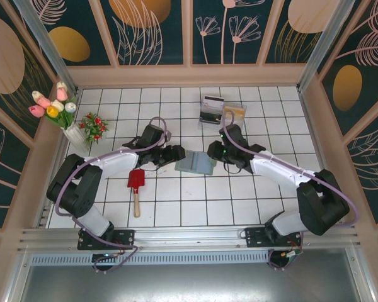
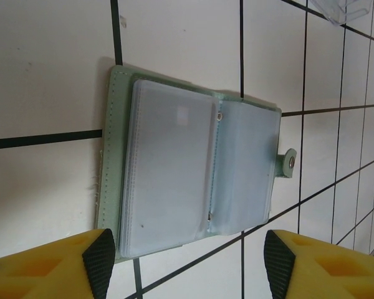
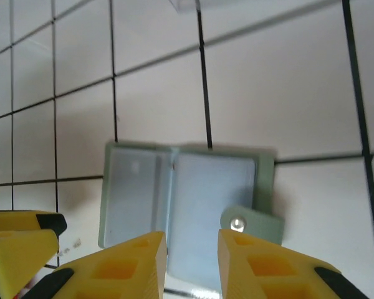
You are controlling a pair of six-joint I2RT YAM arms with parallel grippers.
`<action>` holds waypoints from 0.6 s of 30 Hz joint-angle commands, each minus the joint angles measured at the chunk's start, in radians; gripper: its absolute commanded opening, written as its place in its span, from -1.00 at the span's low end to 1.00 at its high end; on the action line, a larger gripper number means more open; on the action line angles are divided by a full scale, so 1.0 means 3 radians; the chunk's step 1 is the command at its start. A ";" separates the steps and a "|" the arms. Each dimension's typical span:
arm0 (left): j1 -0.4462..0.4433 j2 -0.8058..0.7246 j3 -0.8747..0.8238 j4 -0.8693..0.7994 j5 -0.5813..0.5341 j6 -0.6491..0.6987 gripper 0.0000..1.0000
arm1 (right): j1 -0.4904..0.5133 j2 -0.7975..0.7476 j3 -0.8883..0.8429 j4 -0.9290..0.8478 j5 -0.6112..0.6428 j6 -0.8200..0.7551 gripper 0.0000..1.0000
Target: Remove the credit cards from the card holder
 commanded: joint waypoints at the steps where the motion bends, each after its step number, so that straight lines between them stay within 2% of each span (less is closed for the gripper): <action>1: -0.0019 0.0071 0.0095 -0.0063 0.0054 -0.0008 0.32 | 0.0161 0.0021 -0.0148 -0.0010 0.0010 0.0545 -0.41; 8: -0.0029 0.0193 0.0159 -0.0034 0.0031 -0.0096 0.16 | 0.0294 0.0308 -0.0202 0.0075 -0.0235 0.0599 -0.42; 18: -0.0039 0.0295 0.0212 -0.0078 0.0034 -0.0103 0.13 | 0.0161 0.0657 -0.0071 0.0089 -0.0186 0.0388 -0.41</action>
